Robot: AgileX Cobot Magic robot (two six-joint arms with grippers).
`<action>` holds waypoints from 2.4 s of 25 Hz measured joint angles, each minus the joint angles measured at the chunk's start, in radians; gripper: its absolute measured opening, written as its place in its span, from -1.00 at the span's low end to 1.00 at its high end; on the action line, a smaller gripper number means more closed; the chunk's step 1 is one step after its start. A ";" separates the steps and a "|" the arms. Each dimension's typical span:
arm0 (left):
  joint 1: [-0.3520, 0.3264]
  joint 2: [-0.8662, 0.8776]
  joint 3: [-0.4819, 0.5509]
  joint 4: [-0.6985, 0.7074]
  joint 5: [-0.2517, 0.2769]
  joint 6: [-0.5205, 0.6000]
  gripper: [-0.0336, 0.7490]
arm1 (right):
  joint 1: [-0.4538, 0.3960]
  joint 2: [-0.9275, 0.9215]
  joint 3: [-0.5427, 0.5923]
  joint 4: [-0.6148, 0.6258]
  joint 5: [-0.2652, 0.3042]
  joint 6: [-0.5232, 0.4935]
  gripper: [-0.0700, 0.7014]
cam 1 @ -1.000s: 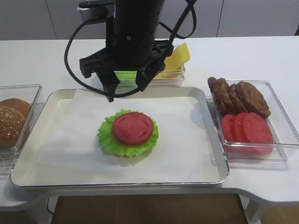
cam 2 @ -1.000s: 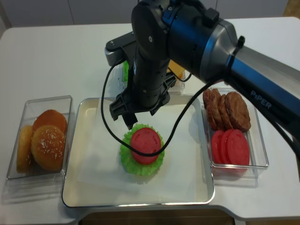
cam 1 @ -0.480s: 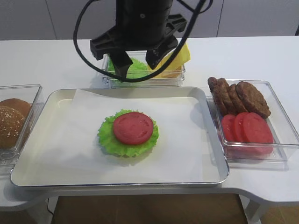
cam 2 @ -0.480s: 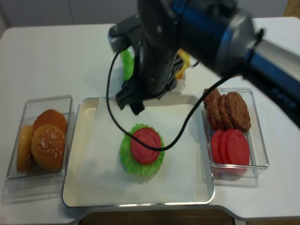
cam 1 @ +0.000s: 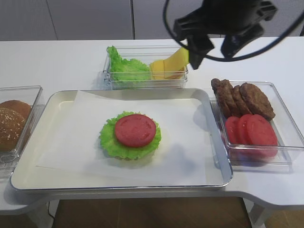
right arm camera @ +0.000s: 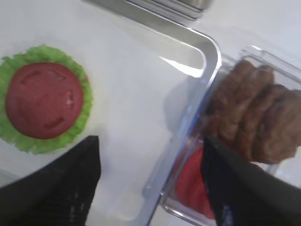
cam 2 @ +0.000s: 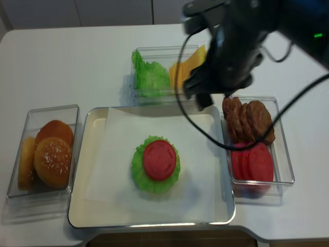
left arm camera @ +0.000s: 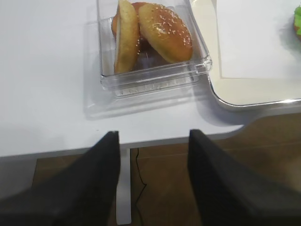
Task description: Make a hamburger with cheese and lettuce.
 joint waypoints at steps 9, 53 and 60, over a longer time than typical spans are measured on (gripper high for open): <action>0.000 0.000 0.000 0.000 0.000 0.000 -0.01 | -0.138 -0.274 0.226 -0.008 0.004 -0.009 0.52; 0.000 0.000 0.000 0.000 0.000 0.000 -0.01 | -0.144 -1.271 0.889 0.047 0.024 0.004 0.52; 0.000 0.000 0.000 0.000 0.000 0.000 -0.01 | -0.144 -1.409 0.948 0.039 0.033 0.005 0.52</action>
